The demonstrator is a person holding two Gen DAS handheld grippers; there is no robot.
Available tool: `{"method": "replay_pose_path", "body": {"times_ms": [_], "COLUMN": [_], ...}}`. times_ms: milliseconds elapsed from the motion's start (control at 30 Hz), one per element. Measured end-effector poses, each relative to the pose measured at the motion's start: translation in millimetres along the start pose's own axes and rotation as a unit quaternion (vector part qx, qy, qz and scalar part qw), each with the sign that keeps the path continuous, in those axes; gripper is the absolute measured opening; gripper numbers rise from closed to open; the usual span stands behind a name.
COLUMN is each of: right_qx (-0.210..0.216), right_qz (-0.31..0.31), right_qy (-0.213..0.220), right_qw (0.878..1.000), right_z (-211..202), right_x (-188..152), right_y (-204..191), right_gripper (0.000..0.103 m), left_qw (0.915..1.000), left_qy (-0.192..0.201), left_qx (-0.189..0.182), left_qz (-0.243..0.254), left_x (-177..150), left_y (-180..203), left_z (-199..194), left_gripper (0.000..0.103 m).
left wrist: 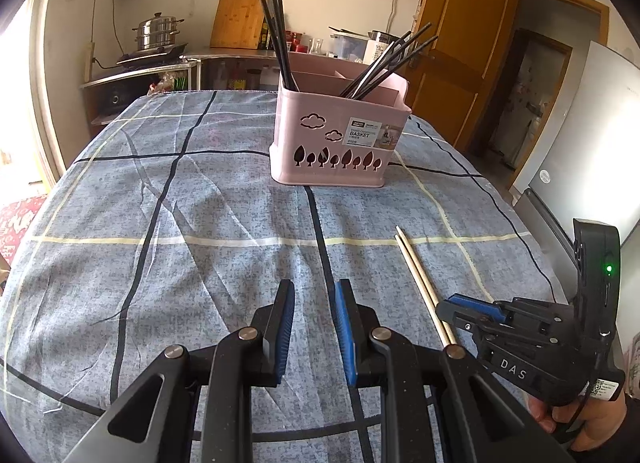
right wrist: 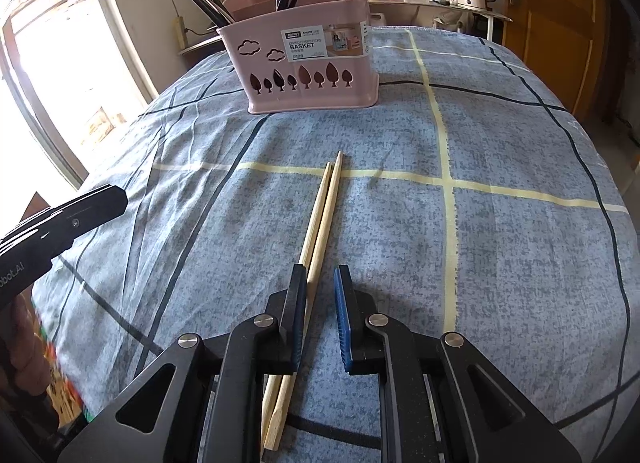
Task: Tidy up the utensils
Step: 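Move both open tools back toward the bamboo chopsticks on the cloth, then close the right tool on one bamboo chopstick while the left tool grasps the other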
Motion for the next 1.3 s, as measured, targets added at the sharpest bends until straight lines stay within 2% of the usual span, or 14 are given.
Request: {"method": "replay_pose_path", "body": {"times_ms": [267, 333, 433, 600, 800, 1100, 1300], "right_qx": [-0.004, -0.015, -0.003, -0.015, -0.009, -0.022, -0.012], "right_qz": [-0.011, -0.006, 0.011, 0.007, 0.022, 0.056, 0.074], "right_qy": [-0.005, -0.008, -0.012, -0.014, -0.011, -0.004, -0.004], "right_qw": [1.0, 1.0, 1.0, 1.0, 1.0, 0.998, 0.997], "right_z": [2, 3, 2, -1, -12, -29, -35], "right_x": [3, 5, 5, 2, -8, -22, -25], "right_y": [-3, 2, 8, 6, 15, 43, 53], "right_gripper": [0.014, 0.015, 0.015, 0.014, 0.008, 0.008, 0.008], "left_qw": [0.9999, 0.9999, 0.9999, 0.9998, 0.9991, 0.9944, 0.9931], "left_qy": [-0.01, -0.01, -0.01, -0.015, -0.026, -0.071, -0.096], "left_qx": [-0.007, -0.007, -0.006, -0.015, -0.035, -0.078, -0.065], "left_qz": [-0.001, 0.0, -0.001, -0.002, 0.002, 0.008, 0.02], "left_x": [-4, -5, -5, -5, -2, 3, 7], "left_y": [4, 5, 4, 9, 23, 68, 87], "left_z": [5, 4, 3, 5, 12, 58, 96], "left_gripper": [0.021, 0.021, 0.021, 0.021, 0.021, 0.021, 0.021]}}
Point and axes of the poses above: each gripper's, at about its wrist camera, not at the fingertips, and z roughly the way its jaws point, y to its right, x to its top, the point moved 4 cm from there along z, roughly the way its jaws point, and after that the axes turned 1 degree about x, right-handed, at the moved point
